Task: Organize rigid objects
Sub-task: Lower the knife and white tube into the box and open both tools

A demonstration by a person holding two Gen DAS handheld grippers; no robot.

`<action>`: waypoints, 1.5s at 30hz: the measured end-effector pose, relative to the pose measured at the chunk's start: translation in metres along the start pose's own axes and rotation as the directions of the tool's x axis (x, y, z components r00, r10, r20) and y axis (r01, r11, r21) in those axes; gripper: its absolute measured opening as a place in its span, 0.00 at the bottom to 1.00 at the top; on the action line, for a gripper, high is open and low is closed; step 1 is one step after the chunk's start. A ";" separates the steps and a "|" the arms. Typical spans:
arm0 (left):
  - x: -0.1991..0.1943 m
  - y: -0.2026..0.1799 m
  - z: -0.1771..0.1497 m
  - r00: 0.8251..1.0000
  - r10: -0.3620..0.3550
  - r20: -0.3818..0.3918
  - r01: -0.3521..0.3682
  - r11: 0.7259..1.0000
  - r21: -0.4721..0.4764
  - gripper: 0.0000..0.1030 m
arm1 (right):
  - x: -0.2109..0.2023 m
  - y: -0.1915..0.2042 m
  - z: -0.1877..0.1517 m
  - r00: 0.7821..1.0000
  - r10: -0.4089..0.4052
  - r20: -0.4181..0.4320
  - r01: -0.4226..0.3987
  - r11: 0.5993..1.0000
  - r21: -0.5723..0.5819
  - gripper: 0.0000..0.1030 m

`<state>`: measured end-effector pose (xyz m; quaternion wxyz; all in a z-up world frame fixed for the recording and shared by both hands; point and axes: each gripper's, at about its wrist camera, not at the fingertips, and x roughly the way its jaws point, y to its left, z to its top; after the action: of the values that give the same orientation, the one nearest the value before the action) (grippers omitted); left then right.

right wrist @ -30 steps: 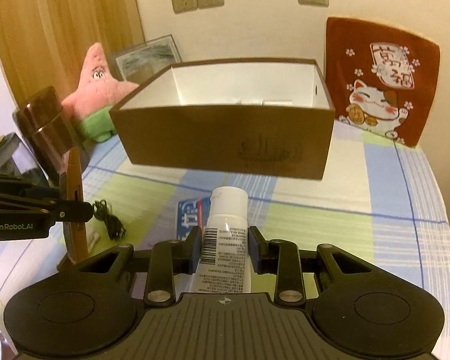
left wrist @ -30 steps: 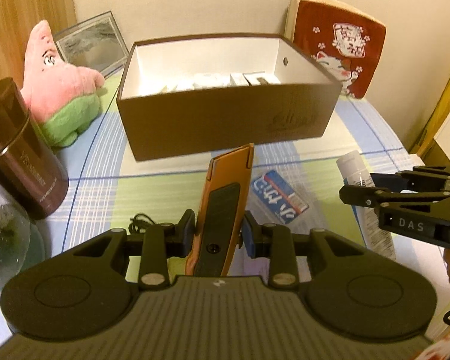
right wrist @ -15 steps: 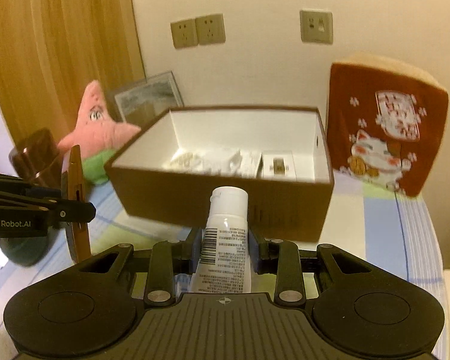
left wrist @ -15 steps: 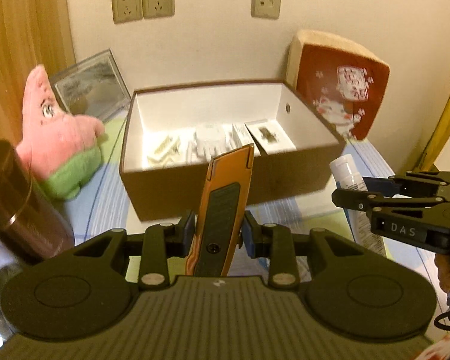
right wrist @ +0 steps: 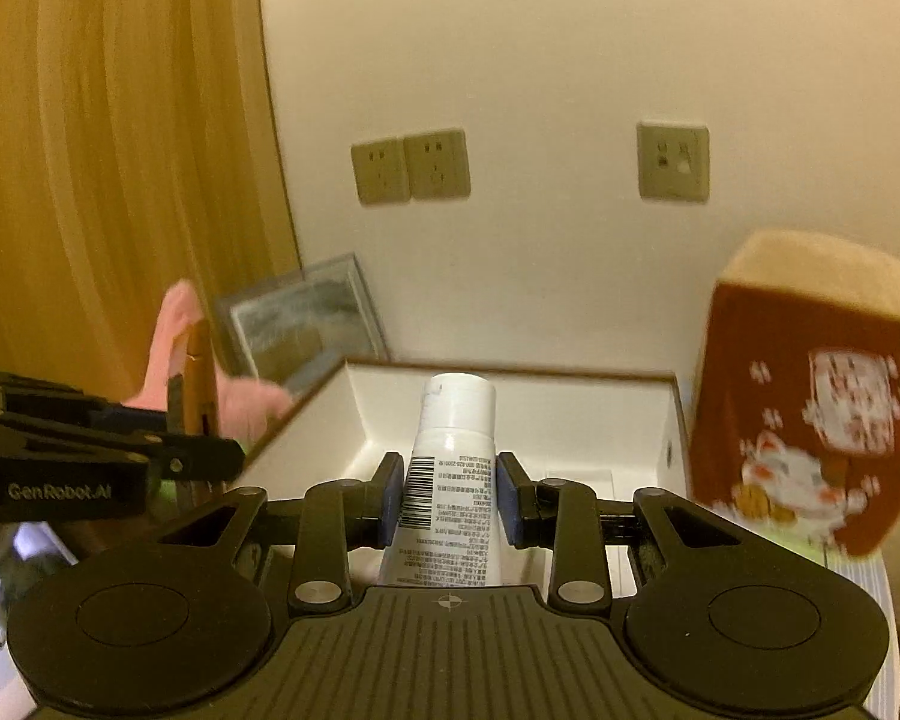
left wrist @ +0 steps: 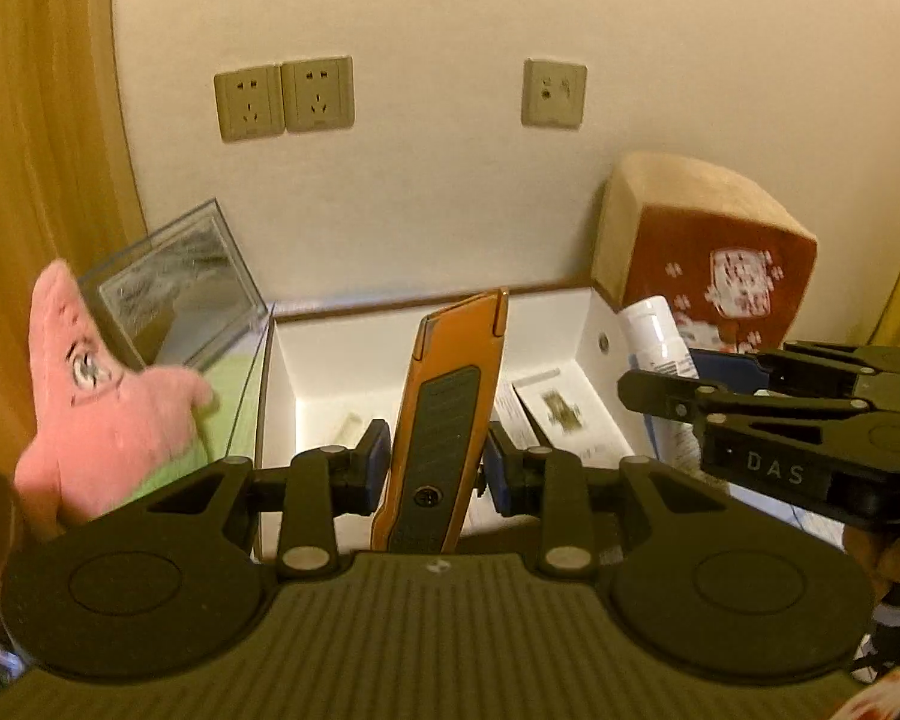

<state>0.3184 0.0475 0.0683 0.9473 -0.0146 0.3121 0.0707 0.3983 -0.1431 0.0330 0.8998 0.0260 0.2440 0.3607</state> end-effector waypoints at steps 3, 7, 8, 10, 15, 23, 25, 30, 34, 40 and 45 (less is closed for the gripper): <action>0.011 0.006 0.014 1.000 0.005 0.009 -0.004 1.000 -0.010 0.27 | 0.015 -0.006 0.015 1.000 -0.004 0.026 0.004 1.000 0.001 0.29; 0.030 0.015 0.027 1.000 0.009 0.002 -0.009 1.000 -0.025 0.27 | 0.036 -0.009 0.027 0.998 -0.014 0.054 0.014 1.000 -0.007 0.29; 0.035 0.018 0.029 1.000 0.012 -0.004 -0.012 1.000 -0.028 0.27 | 0.043 -0.010 0.028 0.998 -0.020 0.058 0.021 1.000 -0.009 0.29; 0.046 0.022 0.032 1.000 0.015 -0.016 -0.015 0.999 -0.030 0.27 | 0.054 -0.012 0.028 0.998 -0.034 0.061 0.034 0.999 -0.003 0.29; 0.076 0.032 0.028 0.998 0.013 -0.067 -0.016 0.999 -0.047 0.27 | 0.085 -0.017 0.022 0.996 -0.074 0.043 0.073 0.997 0.026 0.29; 0.122 0.044 0.011 0.986 0.003 -0.168 -0.017 0.997 -0.082 0.27 | 0.130 -0.016 -0.006 0.995 -0.074 -0.073 0.079 0.994 0.076 0.29; 0.131 0.046 0.007 0.982 -0.001 -0.189 -0.016 0.996 -0.088 0.27 | 0.141 -0.015 -0.013 0.991 -0.074 -0.115 0.083 0.993 0.078 0.29; 0.155 0.051 -0.003 0.968 -0.004 -0.251 -0.019 0.996 -0.091 0.27 | 0.161 -0.017 -0.028 0.974 -0.072 -0.213 0.094 0.991 0.095 0.29; 0.168 0.053 -0.010 0.958 -0.004 -0.288 -0.023 0.996 -0.090 0.27 | 0.168 -0.020 -0.036 0.963 -0.071 -0.261 0.101 0.989 0.104 0.29; 0.178 0.051 -0.017 0.949 -0.007 -0.315 -0.016 0.997 -0.071 0.28 | 0.173 -0.025 -0.040 0.955 -0.064 -0.291 0.105 0.986 0.127 0.29; 0.177 0.048 -0.017 0.951 -0.020 -0.310 0.008 0.999 -0.038 0.30 | 0.164 -0.027 -0.033 0.951 -0.067 -0.303 0.109 0.986 0.126 0.33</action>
<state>0.4424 0.1157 -0.0493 0.8866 -0.0448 0.4556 0.0664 0.5024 -0.0584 -0.0710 0.8639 0.0241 0.4024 0.3018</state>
